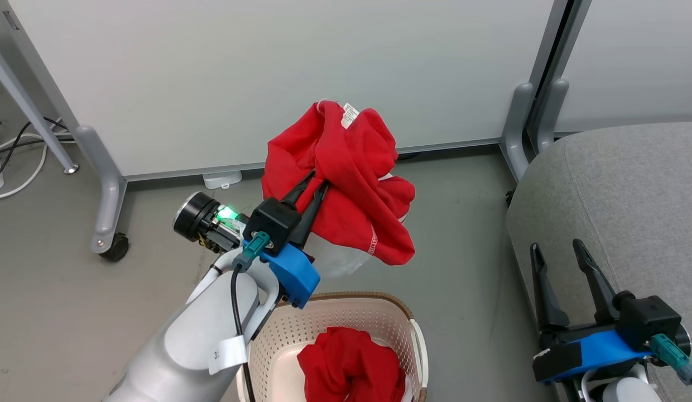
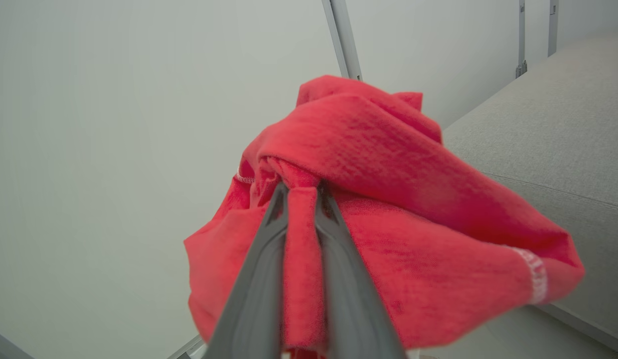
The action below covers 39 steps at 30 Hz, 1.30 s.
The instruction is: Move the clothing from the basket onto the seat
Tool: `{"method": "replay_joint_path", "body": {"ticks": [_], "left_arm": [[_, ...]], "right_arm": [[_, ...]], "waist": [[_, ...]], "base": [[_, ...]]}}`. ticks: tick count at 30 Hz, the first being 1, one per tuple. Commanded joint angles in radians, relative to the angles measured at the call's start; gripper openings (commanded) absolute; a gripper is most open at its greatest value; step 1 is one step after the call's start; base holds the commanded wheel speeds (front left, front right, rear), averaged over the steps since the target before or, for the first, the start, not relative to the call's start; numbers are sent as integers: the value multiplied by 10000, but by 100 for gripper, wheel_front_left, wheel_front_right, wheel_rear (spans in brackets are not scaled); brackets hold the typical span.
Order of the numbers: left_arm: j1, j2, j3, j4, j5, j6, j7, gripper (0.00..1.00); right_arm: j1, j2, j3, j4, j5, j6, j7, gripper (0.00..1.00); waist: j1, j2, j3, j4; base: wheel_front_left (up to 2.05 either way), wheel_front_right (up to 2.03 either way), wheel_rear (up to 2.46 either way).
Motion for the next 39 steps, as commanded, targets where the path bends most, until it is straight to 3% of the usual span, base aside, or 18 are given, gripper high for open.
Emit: {"method": "replay_joint_path", "body": {"ticks": [1, 9, 24, 39], "left_arm": [[79, -8, 59, -41, 28, -6, -51, 0], [31, -89, 132, -88, 125, -49, -51, 0], [-219, -398, 208, -203, 377, -140, -51, 0], [-428, -804, 223, -499, 668, -261, -51, 0]], "right_arm": [[7, -39, 39, 23, 51, 5, -35, 100], [-338, -38, 584, -83, -62, 5, -35, 100], [-2138, -39, 3036, 98, 39, 5, -35, 100], [-3678, -89, 4012, 2064, -20, 5, -33, 100]], "waist": [[1, -1, 16, 1], [1, -1, 124, 49], [1, -1, 527, 322], [1, -1, 831, 817]], "base": [[0, 0, 0], [0, 0, 0], [0, 0, 0], [0, 0, 0]]}}
